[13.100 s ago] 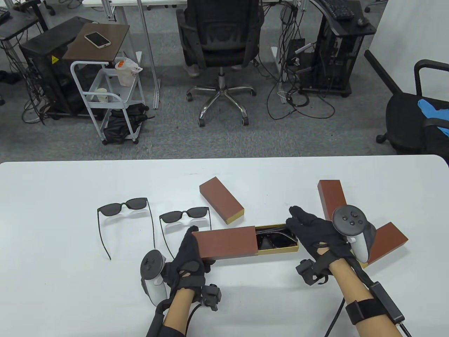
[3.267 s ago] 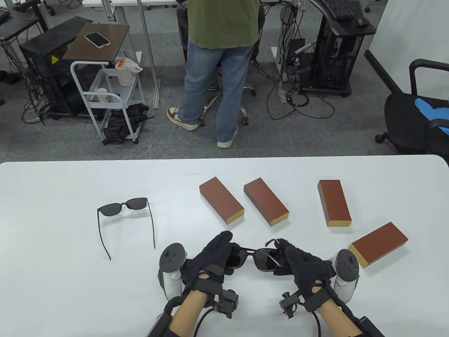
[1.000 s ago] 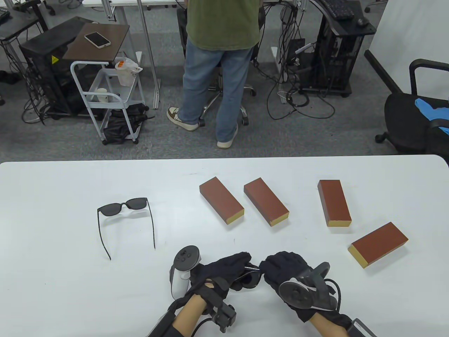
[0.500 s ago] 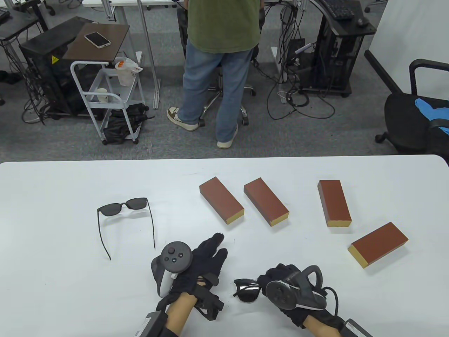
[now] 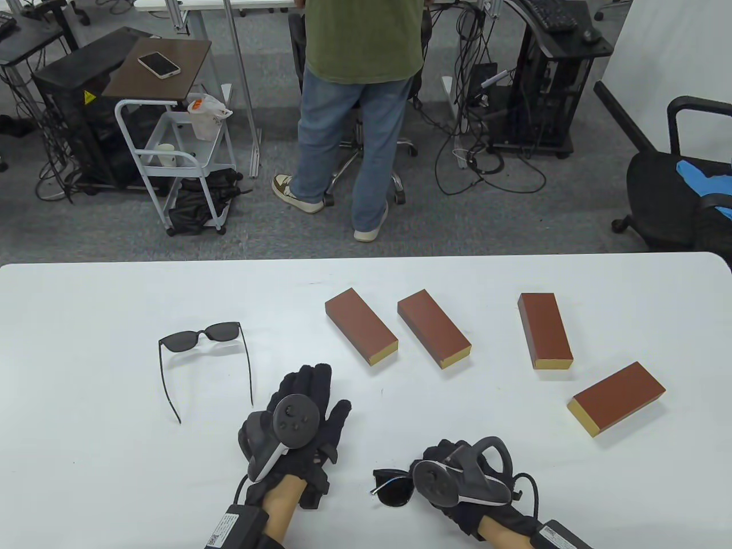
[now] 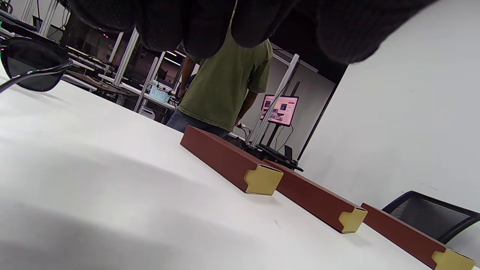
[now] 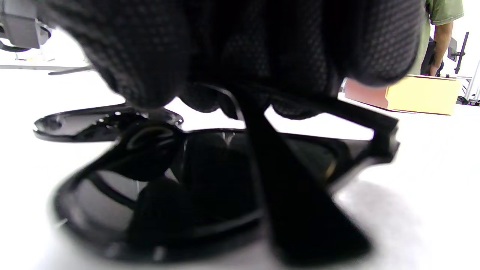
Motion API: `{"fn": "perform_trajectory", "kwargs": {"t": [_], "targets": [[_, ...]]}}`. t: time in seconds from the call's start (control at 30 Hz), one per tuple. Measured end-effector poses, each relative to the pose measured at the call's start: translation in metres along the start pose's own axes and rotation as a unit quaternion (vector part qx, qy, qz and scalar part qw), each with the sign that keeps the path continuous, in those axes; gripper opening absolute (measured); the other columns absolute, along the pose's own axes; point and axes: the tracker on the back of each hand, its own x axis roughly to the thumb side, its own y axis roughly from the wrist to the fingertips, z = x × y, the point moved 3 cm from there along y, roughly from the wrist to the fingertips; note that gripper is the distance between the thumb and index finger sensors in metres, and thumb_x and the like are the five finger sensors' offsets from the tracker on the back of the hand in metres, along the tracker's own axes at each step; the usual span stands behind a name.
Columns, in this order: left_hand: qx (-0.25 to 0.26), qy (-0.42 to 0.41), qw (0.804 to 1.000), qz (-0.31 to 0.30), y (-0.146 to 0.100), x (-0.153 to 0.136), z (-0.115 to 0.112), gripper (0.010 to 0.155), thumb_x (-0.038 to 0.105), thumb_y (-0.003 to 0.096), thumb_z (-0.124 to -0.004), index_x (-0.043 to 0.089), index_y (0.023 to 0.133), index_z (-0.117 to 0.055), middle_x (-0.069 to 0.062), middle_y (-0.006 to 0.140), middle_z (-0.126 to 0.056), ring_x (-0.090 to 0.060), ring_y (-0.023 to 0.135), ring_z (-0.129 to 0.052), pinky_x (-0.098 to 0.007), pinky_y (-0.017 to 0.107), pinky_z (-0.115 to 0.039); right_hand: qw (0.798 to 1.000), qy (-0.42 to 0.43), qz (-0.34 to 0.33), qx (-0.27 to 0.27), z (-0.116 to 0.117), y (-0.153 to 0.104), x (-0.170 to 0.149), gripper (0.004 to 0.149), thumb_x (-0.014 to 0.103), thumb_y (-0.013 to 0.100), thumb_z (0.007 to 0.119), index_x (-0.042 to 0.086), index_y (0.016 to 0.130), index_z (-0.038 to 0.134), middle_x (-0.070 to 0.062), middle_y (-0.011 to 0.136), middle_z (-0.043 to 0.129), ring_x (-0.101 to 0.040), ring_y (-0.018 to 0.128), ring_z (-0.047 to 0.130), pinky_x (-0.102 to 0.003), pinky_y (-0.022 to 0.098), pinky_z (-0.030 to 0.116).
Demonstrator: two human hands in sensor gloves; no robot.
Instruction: Slide to open storage boxes and store sunglasses
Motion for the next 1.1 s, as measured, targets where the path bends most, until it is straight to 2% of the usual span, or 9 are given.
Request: {"fn": "perform_trajectory", "kwargs": {"t": [0.13,0.23,0.5,0.6,0.7,0.8,0.87,0.97,1.1], "targets": [[0.006,0.006,1.0,0.004,0.0,0.001,0.003,0.073,0.06,0.0445,-0.073,0.033,0.11,-0.056,-0.006,0.116,-0.059,-0.038,0.106,-0.058,-0.063,0.072,-0.055,0.999,0.039,0.018,-0.016,-0.012,-0.003,-0.012,0.046,0.047,0.027,0.089,0.025,0.068,0.091,-0.008,0.068,0.096,-0.031,0.061,0.094,-0.048,0.048,0.081],[0.002,0.018,1.0,0.008,0.0,0.004,0.004,0.075,0.062,0.0441,-0.073,0.032,0.11,-0.054,-0.006,0.117,-0.057,-0.038,0.108,-0.055,-0.063,0.073,-0.052,0.995,0.053,0.062,-0.051,-0.025,-0.001,-0.033,0.048,0.049,0.028,0.087,0.025,0.07,0.09,-0.009,0.072,0.094,-0.034,0.065,0.092,-0.05,0.051,0.078],[-0.001,0.007,1.0,0.006,-0.001,0.009,0.01,0.076,0.064,0.0436,-0.072,0.032,0.11,-0.055,-0.007,0.117,-0.055,-0.039,0.109,-0.052,-0.063,0.074,-0.05,0.975,-0.044,0.194,-0.1,-0.049,0.013,-0.116,0.056,0.054,0.029,0.084,0.023,0.077,0.085,-0.012,0.083,0.087,-0.039,0.075,0.084,-0.053,0.057,0.073],[0.0,-0.001,1.0,0.012,-0.001,0.007,0.01,0.075,0.063,0.0437,-0.072,0.031,0.11,-0.057,-0.007,0.116,-0.058,-0.039,0.106,-0.056,-0.062,0.072,-0.054,0.952,-0.148,0.252,-0.086,-0.055,0.024,-0.156,0.057,0.056,0.029,0.083,0.025,0.077,0.083,-0.009,0.084,0.086,-0.037,0.077,0.084,-0.052,0.057,0.073],[-0.001,0.0,1.0,0.017,0.0,0.004,0.01,0.075,0.063,0.0437,-0.072,0.031,0.11,-0.057,-0.007,0.116,-0.058,-0.039,0.106,-0.056,-0.062,0.072,-0.055,0.919,-0.173,0.347,-0.068,-0.054,0.029,-0.196,0.061,0.058,0.027,0.083,0.027,0.08,0.081,-0.008,0.088,0.082,-0.035,0.082,0.08,-0.053,0.061,0.07],[-0.001,0.001,1.0,0.021,0.0,0.002,0.01,0.074,0.063,0.0439,-0.072,0.03,0.109,-0.058,-0.007,0.115,-0.059,-0.039,0.106,-0.056,-0.062,0.072,-0.054,0.895,-0.152,0.415,-0.059,-0.05,0.031,-0.224,0.066,0.061,0.026,0.082,0.029,0.084,0.075,-0.006,0.094,0.076,-0.034,0.088,0.074,-0.053,0.064,0.067],[-0.004,0.005,1.0,0.021,0.0,0.002,0.009,0.074,0.062,0.044,-0.072,0.03,0.109,-0.058,-0.008,0.115,-0.059,-0.039,0.106,-0.056,-0.062,0.072,-0.054,0.88,-0.1,0.463,-0.042,-0.042,0.032,-0.243,0.072,0.062,0.025,0.082,0.03,0.088,0.069,-0.007,0.099,0.069,-0.036,0.092,0.067,-0.055,0.067,0.062],[-0.007,0.008,1.0,0.019,0.0,0.003,0.008,0.074,0.062,0.044,-0.072,0.03,0.109,-0.059,-0.007,0.115,-0.059,-0.039,0.106,-0.056,-0.062,0.072,-0.054,0.861,-0.083,0.501,-0.024,-0.035,0.033,-0.262,0.08,0.066,0.023,0.081,0.033,0.093,0.06,-0.005,0.105,0.059,-0.035,0.097,0.059,-0.056,0.07,0.057],[-0.006,0.007,1.0,0.014,0.0,0.005,0.008,0.074,0.062,0.044,-0.072,0.03,0.109,-0.059,-0.007,0.115,-0.059,-0.039,0.106,-0.056,-0.062,0.072,-0.054,0.831,-0.052,0.553,0.034,-0.02,0.031,-0.287,0.09,0.073,0.02,0.078,0.041,0.096,0.043,-0.003,0.112,0.043,-0.035,0.103,0.048,-0.056,0.075,0.049]]}}
